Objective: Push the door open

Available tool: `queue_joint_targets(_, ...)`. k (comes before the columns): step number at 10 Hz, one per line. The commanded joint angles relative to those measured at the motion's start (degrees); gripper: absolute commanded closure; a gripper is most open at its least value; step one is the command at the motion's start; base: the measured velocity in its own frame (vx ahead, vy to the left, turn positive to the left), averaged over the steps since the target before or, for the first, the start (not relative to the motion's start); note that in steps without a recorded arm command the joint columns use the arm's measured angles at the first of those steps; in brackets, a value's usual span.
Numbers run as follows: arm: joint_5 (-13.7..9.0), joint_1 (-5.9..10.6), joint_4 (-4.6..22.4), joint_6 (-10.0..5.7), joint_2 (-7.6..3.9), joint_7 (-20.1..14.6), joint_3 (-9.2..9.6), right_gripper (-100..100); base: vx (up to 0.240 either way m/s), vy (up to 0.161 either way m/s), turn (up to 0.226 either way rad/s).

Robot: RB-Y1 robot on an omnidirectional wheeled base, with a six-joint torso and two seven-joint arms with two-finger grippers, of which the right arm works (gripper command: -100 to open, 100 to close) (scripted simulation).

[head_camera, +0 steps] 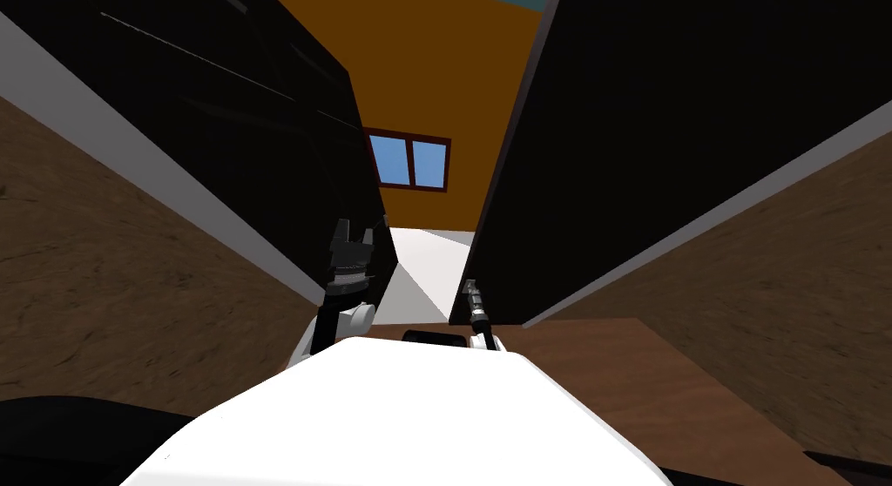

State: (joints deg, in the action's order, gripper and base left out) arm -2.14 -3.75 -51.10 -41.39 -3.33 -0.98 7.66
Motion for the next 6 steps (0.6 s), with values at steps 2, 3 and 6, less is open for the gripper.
queue_joint_targets(2,-0.6,0.82,0.3,-0.56,-0.82,0.4,-1.67,100,0.188,0.058,-0.032)
queue_joint_targets(3,-0.9,0.9,0.4,-0.58,-1.0,0.6,-2.2,100,0.194,0.09,-0.05)
queue_joint_targets(6,-1.6,1.18,0.8,-0.66,-1.47,1.1,-4.03,100,0.192,0.066,-0.053)
